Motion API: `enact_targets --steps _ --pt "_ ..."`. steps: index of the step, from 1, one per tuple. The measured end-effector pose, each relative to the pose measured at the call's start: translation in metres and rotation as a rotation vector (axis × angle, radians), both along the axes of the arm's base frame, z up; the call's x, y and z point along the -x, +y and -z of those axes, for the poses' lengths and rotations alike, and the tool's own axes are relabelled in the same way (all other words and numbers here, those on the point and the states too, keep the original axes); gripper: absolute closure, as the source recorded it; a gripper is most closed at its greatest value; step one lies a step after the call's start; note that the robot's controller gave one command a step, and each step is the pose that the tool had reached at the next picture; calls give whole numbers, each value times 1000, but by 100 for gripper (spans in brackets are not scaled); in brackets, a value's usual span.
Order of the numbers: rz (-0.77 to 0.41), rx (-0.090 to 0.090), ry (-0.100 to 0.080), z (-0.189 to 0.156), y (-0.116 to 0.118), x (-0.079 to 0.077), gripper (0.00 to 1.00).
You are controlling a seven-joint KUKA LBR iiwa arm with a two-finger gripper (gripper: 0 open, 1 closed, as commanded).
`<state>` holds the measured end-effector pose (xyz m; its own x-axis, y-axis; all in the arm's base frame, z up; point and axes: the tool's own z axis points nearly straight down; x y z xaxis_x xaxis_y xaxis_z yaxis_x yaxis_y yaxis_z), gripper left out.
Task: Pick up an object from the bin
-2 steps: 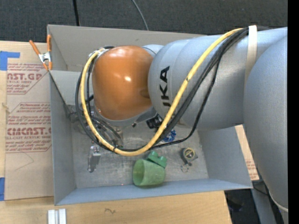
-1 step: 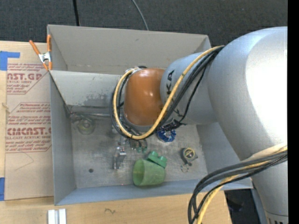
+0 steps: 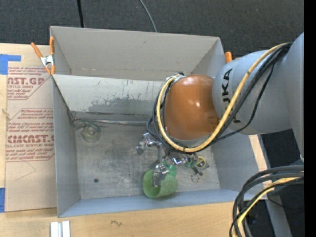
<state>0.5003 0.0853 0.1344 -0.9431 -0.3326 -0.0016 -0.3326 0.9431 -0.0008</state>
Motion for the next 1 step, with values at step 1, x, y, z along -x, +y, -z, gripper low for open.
enact_targets --steps 1 --pt "-86 -11 -32 52 -43 -31 0"
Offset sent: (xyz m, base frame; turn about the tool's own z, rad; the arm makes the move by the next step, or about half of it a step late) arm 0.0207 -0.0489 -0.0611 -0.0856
